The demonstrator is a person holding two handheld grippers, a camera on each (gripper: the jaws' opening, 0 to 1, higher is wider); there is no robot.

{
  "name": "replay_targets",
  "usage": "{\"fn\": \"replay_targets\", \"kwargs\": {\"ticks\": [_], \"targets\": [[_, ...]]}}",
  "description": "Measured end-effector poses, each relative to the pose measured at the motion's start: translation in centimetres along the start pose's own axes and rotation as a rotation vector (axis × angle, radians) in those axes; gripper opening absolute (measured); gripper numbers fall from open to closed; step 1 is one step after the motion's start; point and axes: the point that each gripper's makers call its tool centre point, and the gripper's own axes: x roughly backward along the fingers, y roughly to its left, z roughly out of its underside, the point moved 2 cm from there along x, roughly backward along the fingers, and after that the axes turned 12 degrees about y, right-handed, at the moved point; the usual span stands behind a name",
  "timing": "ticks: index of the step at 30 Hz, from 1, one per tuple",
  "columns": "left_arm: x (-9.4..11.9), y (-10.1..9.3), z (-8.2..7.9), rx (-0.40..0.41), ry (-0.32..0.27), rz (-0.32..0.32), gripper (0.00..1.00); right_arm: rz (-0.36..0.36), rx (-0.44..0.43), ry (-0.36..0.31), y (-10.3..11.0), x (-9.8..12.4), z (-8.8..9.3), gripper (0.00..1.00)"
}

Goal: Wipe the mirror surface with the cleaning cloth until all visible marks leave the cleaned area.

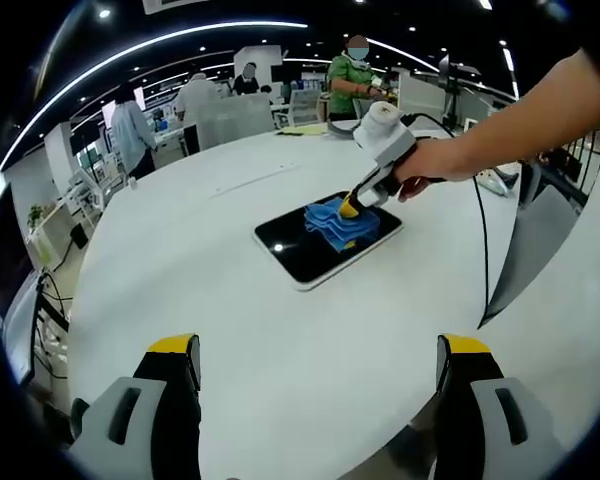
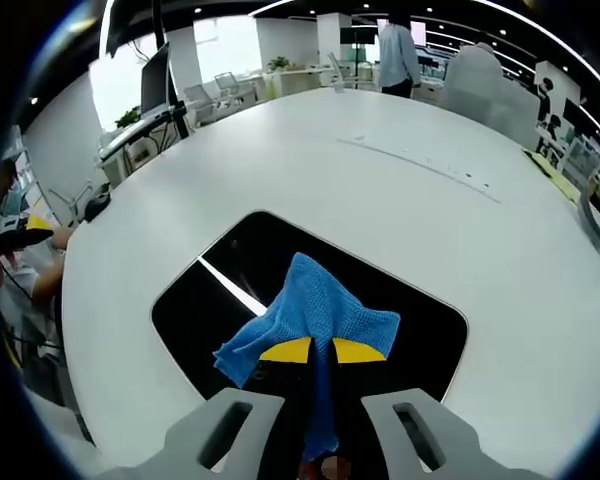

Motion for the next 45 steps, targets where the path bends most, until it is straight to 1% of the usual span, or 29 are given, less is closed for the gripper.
{"fn": "replay_targets", "kwargs": {"ticks": [18,25,31,45], "targets": [[0.1,1.0,0.1,0.017,0.002,-0.011,0.99,0.016,0.016,0.032,-1.0,-0.5,-1.1,0.02],[0.0,1.0,0.6,0.028,0.012,-0.011,0.99,0.025,0.035,0.035,-1.2,-0.6,-1.5,0.02],[-0.1,0.9,1.1,0.037,0.022,-0.008,0.99,0.026,0.029,0.033,-1.6,-0.8,-1.9,0.02],[-0.3,1.3,1.2,0.065,0.019,-0.017,0.99,0.031,0.018,0.029,-2.6,-1.4,-2.9,0.02]]}}
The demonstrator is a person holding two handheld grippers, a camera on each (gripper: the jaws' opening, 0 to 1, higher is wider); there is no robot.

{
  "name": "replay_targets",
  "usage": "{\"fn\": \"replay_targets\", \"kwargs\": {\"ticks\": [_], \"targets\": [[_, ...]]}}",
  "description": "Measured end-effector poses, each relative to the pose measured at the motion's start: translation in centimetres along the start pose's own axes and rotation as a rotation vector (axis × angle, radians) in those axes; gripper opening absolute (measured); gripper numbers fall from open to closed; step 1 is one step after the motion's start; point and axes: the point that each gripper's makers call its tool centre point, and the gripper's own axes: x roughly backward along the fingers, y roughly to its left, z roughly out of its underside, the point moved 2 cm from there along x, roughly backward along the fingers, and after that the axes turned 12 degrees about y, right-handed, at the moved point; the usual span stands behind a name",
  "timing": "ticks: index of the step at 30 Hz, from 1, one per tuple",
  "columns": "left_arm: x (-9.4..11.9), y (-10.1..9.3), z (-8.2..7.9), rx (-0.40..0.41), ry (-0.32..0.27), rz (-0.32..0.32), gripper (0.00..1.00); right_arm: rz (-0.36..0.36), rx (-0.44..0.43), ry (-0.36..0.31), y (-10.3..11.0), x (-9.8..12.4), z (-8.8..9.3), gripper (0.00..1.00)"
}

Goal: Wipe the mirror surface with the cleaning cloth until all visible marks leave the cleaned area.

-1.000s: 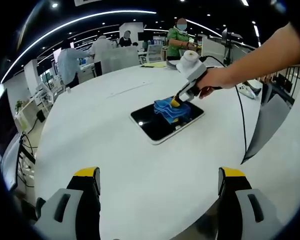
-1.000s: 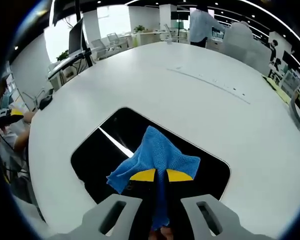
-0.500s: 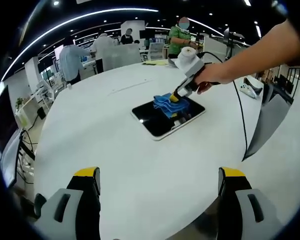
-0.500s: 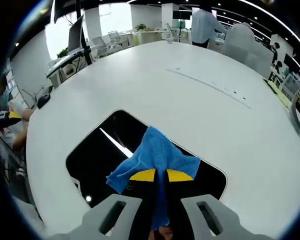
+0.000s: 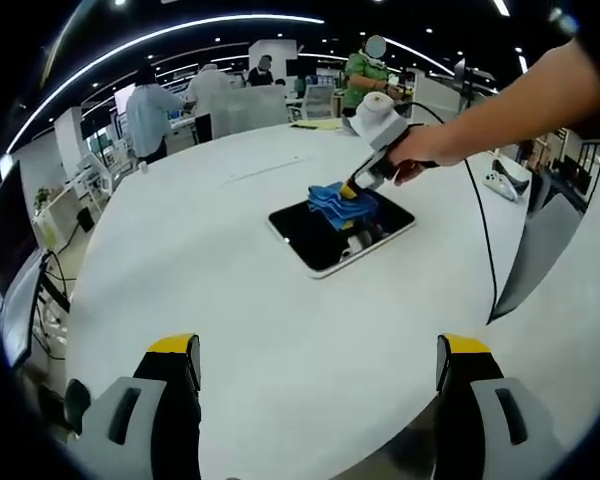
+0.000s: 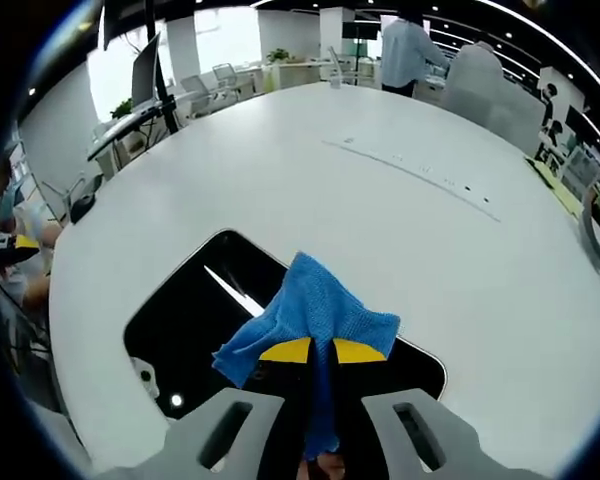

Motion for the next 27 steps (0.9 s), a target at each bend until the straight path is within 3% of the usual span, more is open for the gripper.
{"fn": "replay_targets", "kwargs": {"ticks": [27], "targets": [[-0.7,0.4,-0.3,0.032,-0.003,-0.005,0.99,0.019,0.01,0.001,-1.5,-0.5,-1.0,0.02]]}}
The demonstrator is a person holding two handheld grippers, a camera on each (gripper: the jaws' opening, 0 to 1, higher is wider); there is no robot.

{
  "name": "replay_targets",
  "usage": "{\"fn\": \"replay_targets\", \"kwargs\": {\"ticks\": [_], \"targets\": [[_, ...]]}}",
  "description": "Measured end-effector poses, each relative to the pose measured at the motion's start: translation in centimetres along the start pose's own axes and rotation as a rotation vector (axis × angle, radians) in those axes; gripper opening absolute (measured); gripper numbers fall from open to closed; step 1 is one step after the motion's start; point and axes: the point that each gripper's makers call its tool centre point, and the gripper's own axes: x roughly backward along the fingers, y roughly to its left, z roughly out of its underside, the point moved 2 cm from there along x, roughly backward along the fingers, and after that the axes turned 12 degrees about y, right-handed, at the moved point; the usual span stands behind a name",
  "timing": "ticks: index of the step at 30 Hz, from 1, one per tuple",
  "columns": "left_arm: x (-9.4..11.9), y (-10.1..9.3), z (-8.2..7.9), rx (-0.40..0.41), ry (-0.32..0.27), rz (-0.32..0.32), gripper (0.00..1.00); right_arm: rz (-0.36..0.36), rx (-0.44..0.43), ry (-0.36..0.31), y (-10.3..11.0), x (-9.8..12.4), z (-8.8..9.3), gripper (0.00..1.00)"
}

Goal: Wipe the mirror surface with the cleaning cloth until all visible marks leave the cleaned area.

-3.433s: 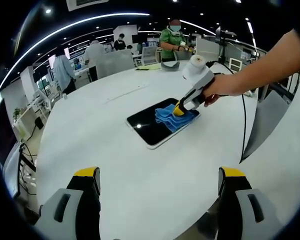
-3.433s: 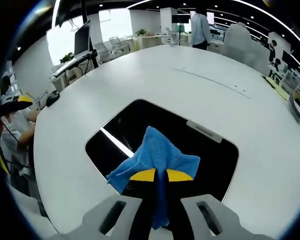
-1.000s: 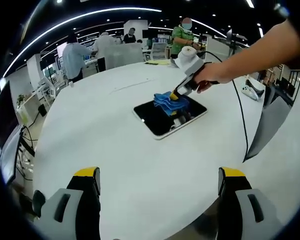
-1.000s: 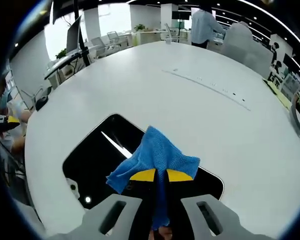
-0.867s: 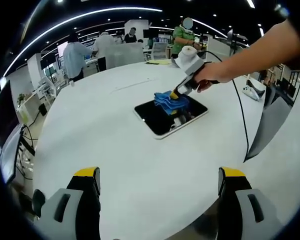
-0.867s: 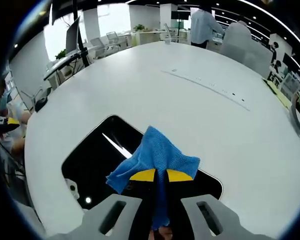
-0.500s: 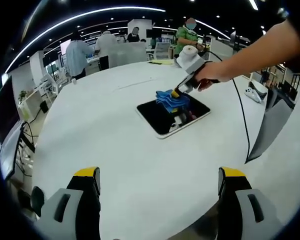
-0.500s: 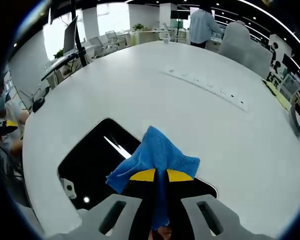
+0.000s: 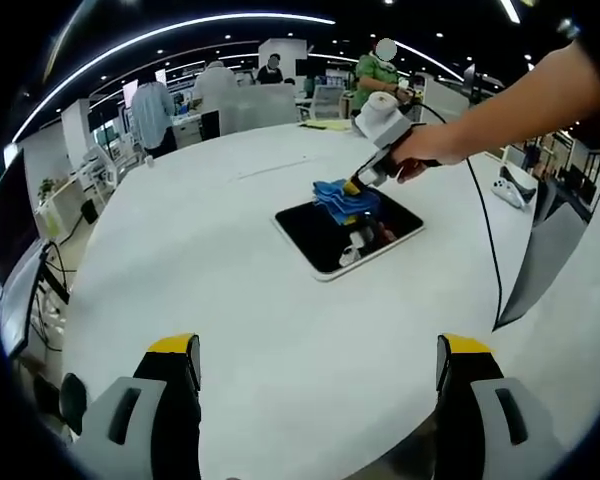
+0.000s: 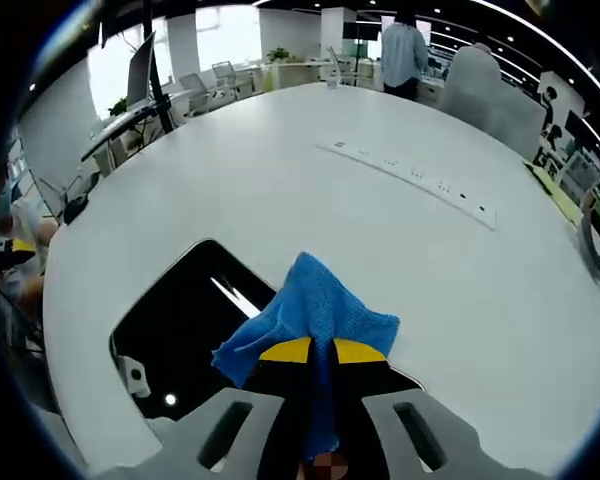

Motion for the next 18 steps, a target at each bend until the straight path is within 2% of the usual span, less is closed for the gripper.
{"fn": "replay_targets", "kwargs": {"ticks": [18], "targets": [[0.23,0.36,-0.22,-0.008,0.001,-0.004,0.99,0.007,-0.02,-0.004,-0.71,0.31,0.52,0.02]]}}
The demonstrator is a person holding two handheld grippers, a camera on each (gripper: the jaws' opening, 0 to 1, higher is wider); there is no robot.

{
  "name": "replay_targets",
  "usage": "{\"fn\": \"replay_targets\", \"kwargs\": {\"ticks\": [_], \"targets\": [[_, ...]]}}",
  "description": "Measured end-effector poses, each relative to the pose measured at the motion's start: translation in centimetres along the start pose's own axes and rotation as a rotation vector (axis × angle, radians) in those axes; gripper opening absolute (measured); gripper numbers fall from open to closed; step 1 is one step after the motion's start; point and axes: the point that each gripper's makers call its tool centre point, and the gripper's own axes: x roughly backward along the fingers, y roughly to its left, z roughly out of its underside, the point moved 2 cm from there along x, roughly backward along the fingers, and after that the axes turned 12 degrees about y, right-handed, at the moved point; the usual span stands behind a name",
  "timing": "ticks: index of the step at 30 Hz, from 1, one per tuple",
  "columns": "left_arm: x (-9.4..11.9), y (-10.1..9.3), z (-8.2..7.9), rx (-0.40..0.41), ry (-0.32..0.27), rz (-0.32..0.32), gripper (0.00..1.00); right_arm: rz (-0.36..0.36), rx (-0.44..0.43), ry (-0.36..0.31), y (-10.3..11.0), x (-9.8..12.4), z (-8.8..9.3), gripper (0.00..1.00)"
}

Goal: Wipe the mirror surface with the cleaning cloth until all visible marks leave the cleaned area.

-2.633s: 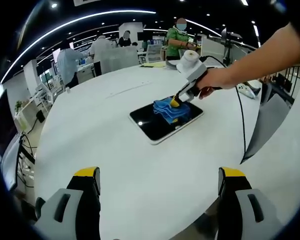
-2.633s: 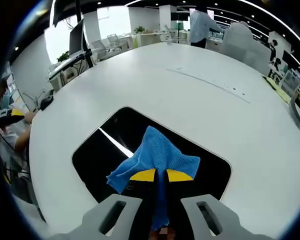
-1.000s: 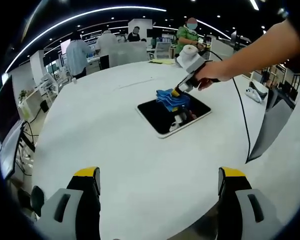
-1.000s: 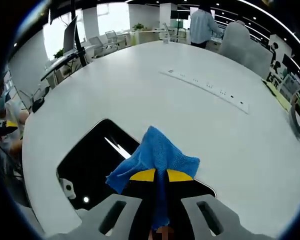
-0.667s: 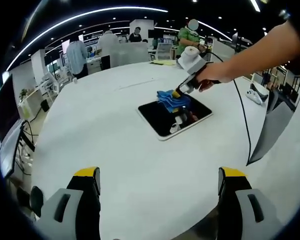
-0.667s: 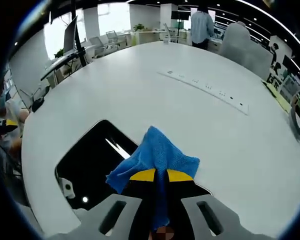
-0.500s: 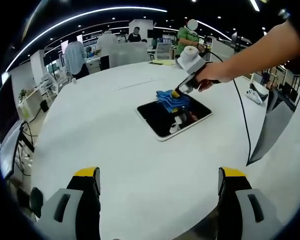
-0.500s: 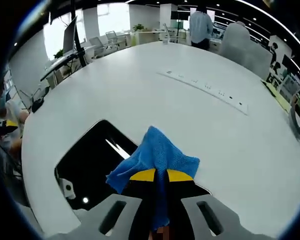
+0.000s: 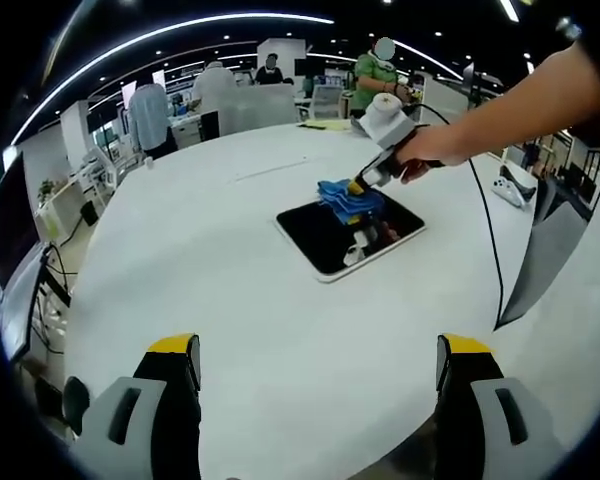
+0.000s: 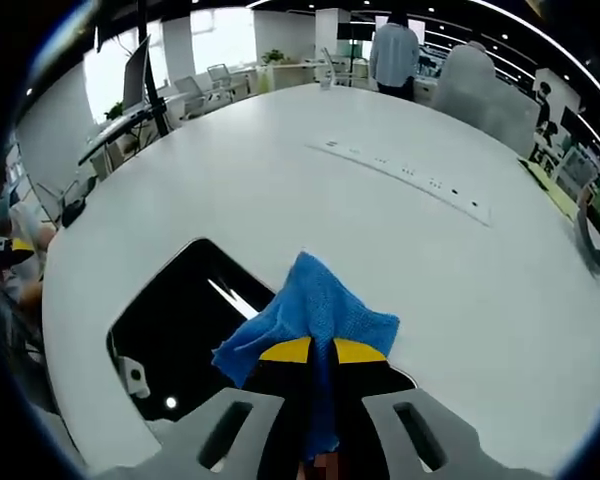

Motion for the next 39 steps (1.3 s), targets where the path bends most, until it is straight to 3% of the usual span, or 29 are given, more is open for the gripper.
{"fn": "replay_targets", "kwargs": {"ticks": [39], "targets": [[0.0,-0.3,-0.2,-0.011,-0.002,0.004,0.99,0.017,-0.004,0.009,-2.6,0.9,1.9,0.03]]}}
